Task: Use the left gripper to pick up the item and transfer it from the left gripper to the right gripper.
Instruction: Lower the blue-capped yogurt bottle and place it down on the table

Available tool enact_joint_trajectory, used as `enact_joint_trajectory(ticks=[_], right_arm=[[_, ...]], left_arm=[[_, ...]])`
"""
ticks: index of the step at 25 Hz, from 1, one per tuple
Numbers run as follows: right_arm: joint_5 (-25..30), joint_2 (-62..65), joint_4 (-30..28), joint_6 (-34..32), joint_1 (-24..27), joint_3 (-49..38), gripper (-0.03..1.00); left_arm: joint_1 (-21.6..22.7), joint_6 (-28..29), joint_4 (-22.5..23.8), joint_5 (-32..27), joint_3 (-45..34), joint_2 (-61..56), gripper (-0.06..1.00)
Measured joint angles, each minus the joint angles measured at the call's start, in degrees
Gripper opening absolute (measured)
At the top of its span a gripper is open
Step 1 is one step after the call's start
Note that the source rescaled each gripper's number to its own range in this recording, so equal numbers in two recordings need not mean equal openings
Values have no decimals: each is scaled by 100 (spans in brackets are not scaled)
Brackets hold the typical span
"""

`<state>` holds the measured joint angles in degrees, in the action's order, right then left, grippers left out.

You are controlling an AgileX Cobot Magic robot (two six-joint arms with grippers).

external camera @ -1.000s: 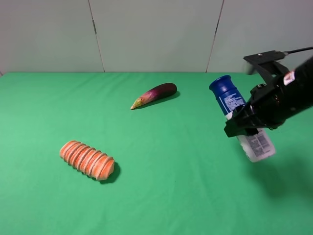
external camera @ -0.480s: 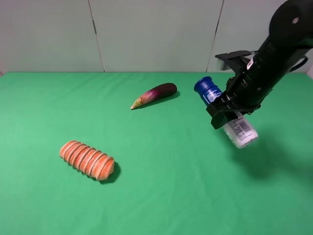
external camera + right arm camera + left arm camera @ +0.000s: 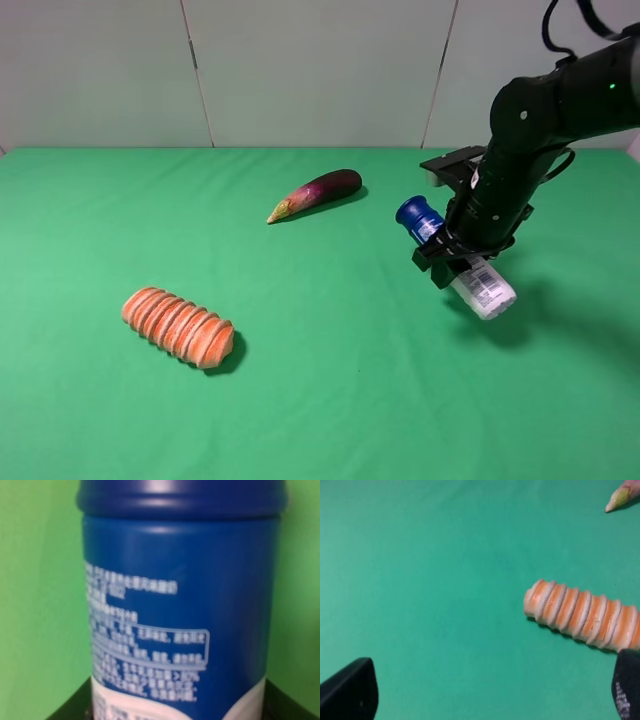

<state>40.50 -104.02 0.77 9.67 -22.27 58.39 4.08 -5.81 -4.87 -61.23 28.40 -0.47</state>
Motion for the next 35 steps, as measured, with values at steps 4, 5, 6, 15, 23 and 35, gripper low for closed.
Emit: enact_joint_trajectory(ticks=[4,5,6,15,23,35], right_arm=[[-113,-180,-25,-1,0,1,0],[-118,-237,-25,-6,0,1,0],[-118,-301,-25,-6,0,1,0],[-160,-432,-25,-6,0,6,20],[-196,-425,-29,-49,0,16,98],[411,-425,-24,-68,0,323,100]], left_arm=[[0,0,0,0,0,0,88],[0,0,0,0,0,0,88],[0,0,0,0,0,0,88],[0,0,0,0,0,0,88],[0,0,0,0,0,0,88],[0,0,0,0,0,0,88]])
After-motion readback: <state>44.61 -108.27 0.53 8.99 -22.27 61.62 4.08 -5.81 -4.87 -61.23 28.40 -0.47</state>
